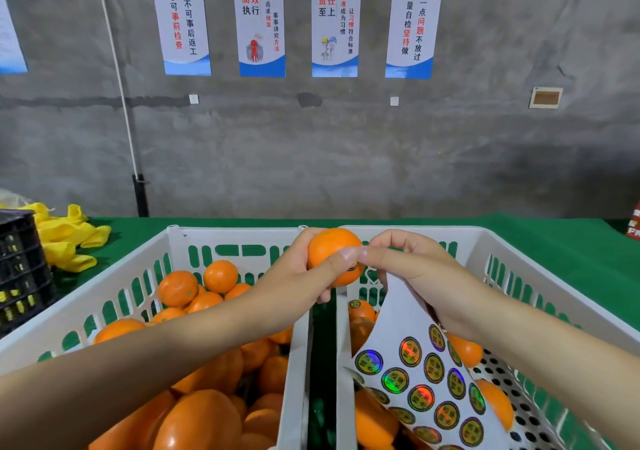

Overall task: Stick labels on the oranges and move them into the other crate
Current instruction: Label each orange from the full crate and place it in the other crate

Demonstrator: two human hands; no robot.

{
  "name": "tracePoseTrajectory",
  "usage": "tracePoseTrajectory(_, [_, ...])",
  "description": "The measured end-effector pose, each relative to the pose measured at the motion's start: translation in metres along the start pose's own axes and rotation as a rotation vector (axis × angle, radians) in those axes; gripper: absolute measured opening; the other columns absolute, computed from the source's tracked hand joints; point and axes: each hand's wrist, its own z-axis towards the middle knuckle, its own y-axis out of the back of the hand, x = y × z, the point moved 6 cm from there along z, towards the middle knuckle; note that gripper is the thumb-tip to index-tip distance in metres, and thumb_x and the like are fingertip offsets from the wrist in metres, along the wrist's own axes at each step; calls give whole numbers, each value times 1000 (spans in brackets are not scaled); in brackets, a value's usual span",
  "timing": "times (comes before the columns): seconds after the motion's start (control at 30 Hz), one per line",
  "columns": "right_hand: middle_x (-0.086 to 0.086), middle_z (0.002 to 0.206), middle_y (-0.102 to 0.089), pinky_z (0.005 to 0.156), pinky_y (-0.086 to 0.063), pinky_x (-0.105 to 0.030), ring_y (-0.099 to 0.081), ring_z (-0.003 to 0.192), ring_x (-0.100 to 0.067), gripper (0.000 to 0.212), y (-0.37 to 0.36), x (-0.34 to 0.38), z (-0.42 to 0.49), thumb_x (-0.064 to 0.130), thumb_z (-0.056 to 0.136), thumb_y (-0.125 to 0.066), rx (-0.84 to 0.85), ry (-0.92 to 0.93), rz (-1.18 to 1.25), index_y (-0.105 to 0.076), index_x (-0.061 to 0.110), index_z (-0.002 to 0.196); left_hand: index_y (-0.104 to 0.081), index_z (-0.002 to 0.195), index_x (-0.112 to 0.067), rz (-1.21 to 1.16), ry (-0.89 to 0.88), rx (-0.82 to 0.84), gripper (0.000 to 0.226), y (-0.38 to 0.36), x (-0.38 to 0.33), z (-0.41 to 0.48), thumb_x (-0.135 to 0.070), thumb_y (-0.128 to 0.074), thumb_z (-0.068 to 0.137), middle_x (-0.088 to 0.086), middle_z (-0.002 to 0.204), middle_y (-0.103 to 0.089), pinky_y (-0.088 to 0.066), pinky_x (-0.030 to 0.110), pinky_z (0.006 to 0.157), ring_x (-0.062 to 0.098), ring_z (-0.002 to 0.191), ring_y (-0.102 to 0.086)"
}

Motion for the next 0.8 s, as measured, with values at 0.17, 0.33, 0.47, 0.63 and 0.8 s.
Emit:
tracePoseTrajectory(0.17, [2, 67, -62, 52, -48, -20, -62, 59, -10, 26, 17, 8, 3, 47, 80, -72, -155, -21, 130, -73, 22, 88, -48, 115, -60, -48, -23, 26, 51, -7, 1, -3, -66, -69, 68, -6, 105, -67, -59, 28, 76, 10, 85, -72])
tracePoseTrajectory(0.33, [9, 91, -68, 72, -46, -31, -63, 91, -8, 24, 21, 6, 4, 56, 84, -63, -180, -8, 5, -74, 36, 88, -41, 132, -60, 97, -76, 224, 68, -23, -2, -14, -44, -80, 78, -13, 130, -60, -58, 41, 94, 17, 115, -66])
tracePoseTrajectory(0.47, [9, 55, -52, 67, -43, -33, -52, 49, -2, 28, 14, 10, 3, 51, 90, -60, -133, 34, -46, -73, 27, 84, -38, 137, -57, 393, -129, 302, 71, -29, -14, -17, -34, -80, 84, -24, 133, -55, -54, 40, 100, 9, 122, -58])
tracePoseTrajectory(0.63, [5, 55, -53, 82, -47, -34, -59, 64, -12, 30, 15, 5, 6, 47, 93, -58, -202, 59, -83, -73, 25, 80, -38, 141, -48, 698, -202, 420, 69, -40, -25, -20, -50, -76, 83, -24, 134, -53, -47, 38, 105, 5, 122, -51])
tracePoseTrajectory(0.8, [13, 59, -60, 69, -39, -27, -64, 88, -16, 34, 22, -4, 12, 48, 90, -63, -285, 27, -102, -73, 16, 85, -61, 122, -34, 808, -296, 291, 33, -32, -28, -19, -50, -41, 102, -24, 111, -57, -34, 30, 104, -1, 109, -44])
